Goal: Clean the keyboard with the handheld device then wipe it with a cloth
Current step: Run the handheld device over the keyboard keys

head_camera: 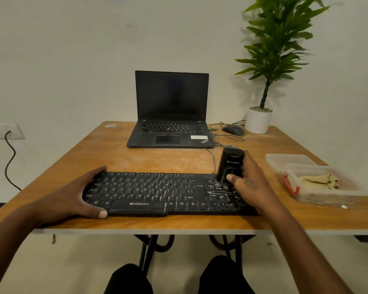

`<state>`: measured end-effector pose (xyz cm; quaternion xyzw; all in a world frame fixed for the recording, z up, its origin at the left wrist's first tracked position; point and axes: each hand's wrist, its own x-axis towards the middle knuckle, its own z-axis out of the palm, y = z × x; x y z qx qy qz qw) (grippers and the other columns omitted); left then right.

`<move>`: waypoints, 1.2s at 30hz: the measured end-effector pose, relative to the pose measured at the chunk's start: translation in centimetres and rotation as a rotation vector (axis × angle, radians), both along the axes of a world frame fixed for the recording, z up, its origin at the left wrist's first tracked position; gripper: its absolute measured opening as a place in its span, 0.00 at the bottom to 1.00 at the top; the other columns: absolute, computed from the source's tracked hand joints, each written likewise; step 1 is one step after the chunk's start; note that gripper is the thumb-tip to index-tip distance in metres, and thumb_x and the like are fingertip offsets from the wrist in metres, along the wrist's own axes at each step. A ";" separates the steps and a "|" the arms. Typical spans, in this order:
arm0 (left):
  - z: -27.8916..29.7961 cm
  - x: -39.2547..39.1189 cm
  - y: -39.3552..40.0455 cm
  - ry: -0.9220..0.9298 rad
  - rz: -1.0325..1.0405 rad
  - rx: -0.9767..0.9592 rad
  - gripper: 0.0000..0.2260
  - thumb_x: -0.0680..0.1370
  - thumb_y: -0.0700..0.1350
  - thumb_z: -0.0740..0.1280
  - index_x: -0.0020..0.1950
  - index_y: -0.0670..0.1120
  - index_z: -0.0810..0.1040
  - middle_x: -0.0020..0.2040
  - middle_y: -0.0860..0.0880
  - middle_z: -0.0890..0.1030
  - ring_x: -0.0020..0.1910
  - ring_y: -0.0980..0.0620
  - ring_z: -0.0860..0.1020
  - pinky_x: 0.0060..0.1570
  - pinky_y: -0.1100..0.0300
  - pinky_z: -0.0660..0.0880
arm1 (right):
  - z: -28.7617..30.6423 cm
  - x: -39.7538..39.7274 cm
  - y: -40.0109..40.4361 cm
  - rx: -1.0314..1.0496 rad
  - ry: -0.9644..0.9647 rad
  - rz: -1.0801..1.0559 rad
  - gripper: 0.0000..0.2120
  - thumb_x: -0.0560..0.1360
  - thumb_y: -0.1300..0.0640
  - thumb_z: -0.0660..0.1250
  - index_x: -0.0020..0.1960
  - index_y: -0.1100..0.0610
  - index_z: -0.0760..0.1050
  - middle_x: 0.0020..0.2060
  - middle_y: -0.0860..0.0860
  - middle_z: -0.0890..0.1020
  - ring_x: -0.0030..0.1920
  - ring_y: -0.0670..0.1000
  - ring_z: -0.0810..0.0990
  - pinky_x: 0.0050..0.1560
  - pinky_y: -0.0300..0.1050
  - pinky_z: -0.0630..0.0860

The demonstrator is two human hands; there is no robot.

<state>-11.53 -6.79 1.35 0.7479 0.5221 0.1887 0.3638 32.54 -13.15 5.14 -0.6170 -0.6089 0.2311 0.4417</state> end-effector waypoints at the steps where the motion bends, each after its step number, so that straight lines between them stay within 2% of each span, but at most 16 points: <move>1: 0.0 -0.1 0.1 0.003 0.000 0.003 0.60 0.53 0.68 0.83 0.78 0.70 0.53 0.72 0.62 0.67 0.65 0.58 0.73 0.57 0.62 0.74 | 0.1 0.6 -0.4 0.011 -0.013 -0.019 0.24 0.77 0.66 0.68 0.67 0.48 0.66 0.49 0.39 0.76 0.50 0.40 0.76 0.43 0.39 0.71; 3: -0.1 -0.1 0.2 0.002 0.000 0.000 0.60 0.53 0.68 0.83 0.78 0.70 0.53 0.72 0.61 0.67 0.64 0.57 0.74 0.56 0.62 0.74 | 0.1 1.2 -0.9 0.032 -0.049 -0.058 0.23 0.77 0.66 0.68 0.65 0.48 0.66 0.48 0.39 0.76 0.48 0.39 0.75 0.43 0.39 0.70; 6: -0.1 -0.1 0.2 0.000 -0.005 -0.002 0.60 0.53 0.68 0.83 0.78 0.70 0.53 0.72 0.61 0.68 0.64 0.58 0.74 0.55 0.63 0.74 | -0.1 0.4 -0.8 0.071 -0.075 -0.069 0.23 0.76 0.67 0.68 0.64 0.49 0.67 0.49 0.42 0.78 0.50 0.43 0.78 0.45 0.44 0.74; 12: 0.0 -0.1 0.1 0.012 0.004 -0.005 0.60 0.52 0.68 0.83 0.78 0.72 0.53 0.72 0.60 0.68 0.65 0.57 0.74 0.59 0.59 0.74 | -0.3 -3.2 0.1 0.058 -0.095 0.020 0.22 0.77 0.65 0.69 0.66 0.52 0.66 0.52 0.45 0.78 0.47 0.39 0.75 0.41 0.34 0.69; 17: 0.1 0.1 0.1 0.018 0.014 0.006 0.61 0.52 0.69 0.83 0.79 0.70 0.53 0.73 0.58 0.67 0.65 0.59 0.73 0.58 0.62 0.73 | -0.2 -1.3 -1.1 0.017 -0.002 0.030 0.24 0.76 0.66 0.68 0.65 0.47 0.67 0.52 0.41 0.78 0.53 0.41 0.77 0.48 0.42 0.75; 21: -0.1 -0.1 0.2 0.014 0.015 -0.001 0.60 0.52 0.69 0.83 0.78 0.71 0.53 0.73 0.58 0.67 0.64 0.58 0.73 0.57 0.62 0.73 | -0.2 0.6 -2.4 0.046 -0.038 -0.062 0.23 0.76 0.67 0.68 0.65 0.49 0.67 0.49 0.39 0.77 0.49 0.38 0.76 0.43 0.37 0.71; 25: 0.0 0.1 0.2 0.019 0.012 -0.010 0.61 0.51 0.69 0.82 0.78 0.71 0.53 0.73 0.57 0.67 0.63 0.57 0.74 0.54 0.63 0.73 | -0.6 -1.6 -2.1 0.067 -0.081 -0.054 0.23 0.76 0.65 0.68 0.64 0.48 0.66 0.51 0.45 0.79 0.50 0.46 0.78 0.45 0.43 0.76; 29: 0.0 0.1 0.0 0.021 0.013 -0.004 0.60 0.52 0.69 0.82 0.78 0.71 0.53 0.73 0.57 0.67 0.64 0.58 0.73 0.55 0.63 0.73 | -0.9 -4.2 -2.0 0.050 -0.125 0.020 0.22 0.77 0.66 0.68 0.65 0.49 0.65 0.51 0.48 0.79 0.45 0.44 0.75 0.45 0.46 0.77; 33: 0.2 0.2 -0.1 0.022 0.015 0.002 0.60 0.52 0.70 0.81 0.78 0.71 0.53 0.72 0.58 0.66 0.63 0.60 0.72 0.53 0.65 0.72 | -0.8 -2.6 -2.6 0.011 0.010 0.038 0.24 0.77 0.67 0.68 0.65 0.46 0.66 0.53 0.42 0.77 0.51 0.39 0.75 0.43 0.38 0.73; 36: 0.1 0.2 0.0 0.016 0.013 0.006 0.60 0.51 0.70 0.81 0.78 0.71 0.53 0.72 0.58 0.67 0.63 0.60 0.73 0.54 0.64 0.72 | -0.7 -0.3 -3.4 0.036 0.028 -0.054 0.24 0.76 0.68 0.67 0.63 0.45 0.67 0.51 0.41 0.78 0.53 0.42 0.78 0.47 0.44 0.76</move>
